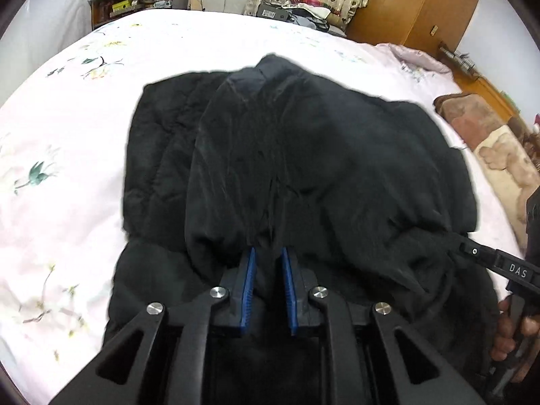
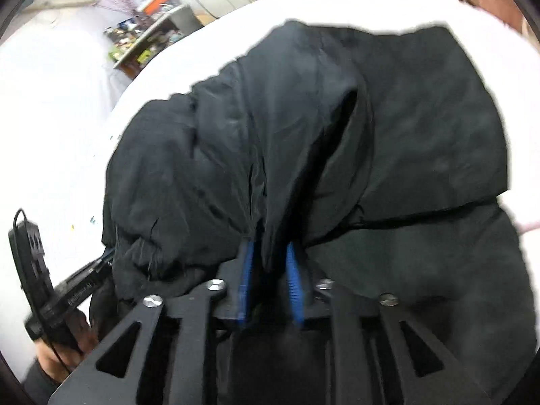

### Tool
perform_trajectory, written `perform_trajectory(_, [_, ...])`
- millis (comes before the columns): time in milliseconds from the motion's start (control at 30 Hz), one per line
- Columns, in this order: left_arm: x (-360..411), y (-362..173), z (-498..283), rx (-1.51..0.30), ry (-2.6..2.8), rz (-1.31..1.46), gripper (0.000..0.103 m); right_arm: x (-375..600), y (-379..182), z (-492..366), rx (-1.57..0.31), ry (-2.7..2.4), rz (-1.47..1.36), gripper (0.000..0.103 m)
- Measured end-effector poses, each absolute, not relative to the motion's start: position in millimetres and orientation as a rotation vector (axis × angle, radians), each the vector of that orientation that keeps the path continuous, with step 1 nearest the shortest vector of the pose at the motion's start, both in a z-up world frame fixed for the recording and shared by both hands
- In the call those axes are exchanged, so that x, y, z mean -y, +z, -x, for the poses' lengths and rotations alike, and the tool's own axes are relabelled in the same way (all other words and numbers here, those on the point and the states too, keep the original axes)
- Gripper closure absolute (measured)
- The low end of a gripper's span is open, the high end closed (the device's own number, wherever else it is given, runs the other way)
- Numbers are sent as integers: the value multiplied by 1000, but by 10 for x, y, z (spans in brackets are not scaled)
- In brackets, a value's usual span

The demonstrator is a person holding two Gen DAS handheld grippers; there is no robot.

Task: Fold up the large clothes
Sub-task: 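Lower the folded hem onto the jacket with both grippers and smooth it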

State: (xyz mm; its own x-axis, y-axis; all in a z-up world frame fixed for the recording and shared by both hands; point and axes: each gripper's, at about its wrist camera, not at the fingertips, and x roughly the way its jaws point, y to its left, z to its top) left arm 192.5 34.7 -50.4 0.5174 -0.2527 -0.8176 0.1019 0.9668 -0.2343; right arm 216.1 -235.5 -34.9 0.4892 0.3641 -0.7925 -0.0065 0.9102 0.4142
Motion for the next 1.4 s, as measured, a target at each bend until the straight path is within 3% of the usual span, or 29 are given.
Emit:
perform_trajectory(167, [-402, -14, -1893, -865, -223, 147, 68, 2501, 147, -2078, -882, 227, -296, 77])
perform_trajectory(233, [-309, 122, -2112, -806, -229, 135, 66, 2491, 284, -2266, -830, 207, -267, 77])
perform_trajectory(433, [-128, -343, -2847, -887, -140, 61, 66, 2419, 19, -2885, -868, 133, -183, 77])
perform_trajectory(633, [-255, -830, -2662, -857, -154, 25, 66, 2522, -572, -2851, -933, 102, -147, 79])
perform_trajectory(800, [-248, -735, -2718, -875, -140, 36, 66, 2500, -580, -2793, -917, 87, -155, 79])
perform_trajectory(1067, [-279, -92, -2302, -742, -274, 79, 67, 2363, 212, -2397, -766, 188, -237, 77])
perform_trajectory(1200, [-126, -518, -2105, -855, -304, 46, 67, 1982, -105, -2276, -855, 265, -156, 77])
perform_trajectory(1400, [-31, -825, -2070, -872, -257, 26, 66, 1889, -639, -2317, -928, 224, -106, 79])
